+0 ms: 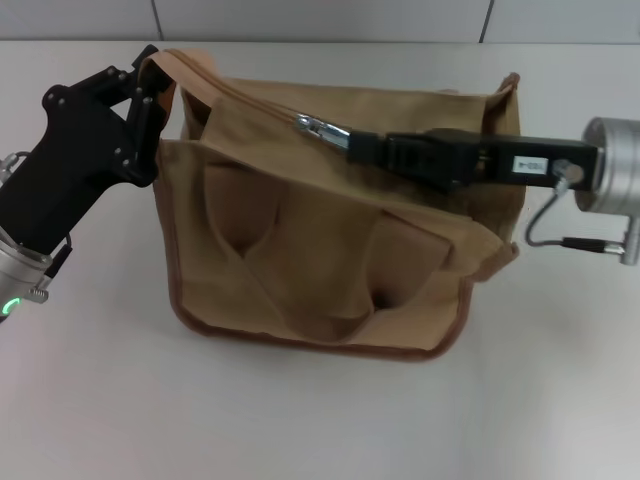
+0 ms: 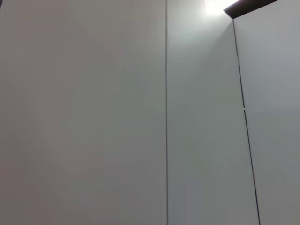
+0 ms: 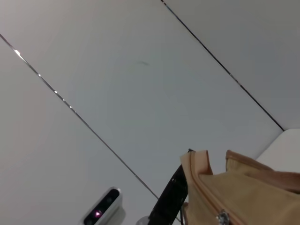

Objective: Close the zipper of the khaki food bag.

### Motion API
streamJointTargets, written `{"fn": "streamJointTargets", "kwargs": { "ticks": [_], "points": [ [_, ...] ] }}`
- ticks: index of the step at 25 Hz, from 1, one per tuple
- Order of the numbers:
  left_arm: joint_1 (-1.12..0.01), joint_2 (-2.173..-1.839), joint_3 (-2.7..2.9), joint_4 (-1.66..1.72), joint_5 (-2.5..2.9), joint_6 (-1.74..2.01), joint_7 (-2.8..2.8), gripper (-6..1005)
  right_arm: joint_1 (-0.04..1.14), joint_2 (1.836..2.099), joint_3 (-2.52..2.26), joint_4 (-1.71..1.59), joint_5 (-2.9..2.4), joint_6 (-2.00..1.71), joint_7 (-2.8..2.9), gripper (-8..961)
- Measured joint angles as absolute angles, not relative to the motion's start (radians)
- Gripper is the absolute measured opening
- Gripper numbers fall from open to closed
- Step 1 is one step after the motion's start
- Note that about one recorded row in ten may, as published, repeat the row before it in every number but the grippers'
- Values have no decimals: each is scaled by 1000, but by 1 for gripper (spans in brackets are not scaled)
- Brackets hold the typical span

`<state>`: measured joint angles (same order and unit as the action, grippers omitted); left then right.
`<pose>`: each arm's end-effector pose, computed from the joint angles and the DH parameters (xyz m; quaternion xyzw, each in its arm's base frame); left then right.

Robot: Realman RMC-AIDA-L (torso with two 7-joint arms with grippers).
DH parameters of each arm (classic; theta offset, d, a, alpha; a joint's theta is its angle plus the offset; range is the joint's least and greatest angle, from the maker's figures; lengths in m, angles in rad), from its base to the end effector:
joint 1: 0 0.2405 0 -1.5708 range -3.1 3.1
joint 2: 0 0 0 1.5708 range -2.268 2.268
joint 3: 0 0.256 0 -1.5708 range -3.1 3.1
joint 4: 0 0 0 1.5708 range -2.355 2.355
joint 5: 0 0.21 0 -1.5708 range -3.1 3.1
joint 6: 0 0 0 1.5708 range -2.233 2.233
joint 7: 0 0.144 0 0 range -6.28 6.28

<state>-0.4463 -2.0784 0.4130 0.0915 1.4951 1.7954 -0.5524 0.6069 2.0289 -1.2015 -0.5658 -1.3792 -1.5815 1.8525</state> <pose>-0.2669 0.2818 0.0028 -0.7660 -0.0834 -0.5133 0.3779 0.1764 0.3377 -0.0186 0.8574 -0.3546 -0.3660 0.0719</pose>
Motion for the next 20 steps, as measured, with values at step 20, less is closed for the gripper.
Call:
{"fn": "streamJointTargets", "kwargs": {
  "ticks": [20],
  "points": [
    [-423,-2078,387,91,1495,1760,-551,21,494,1987,-1130,-574,-1381,-1664,1851,46]
  ]
}}
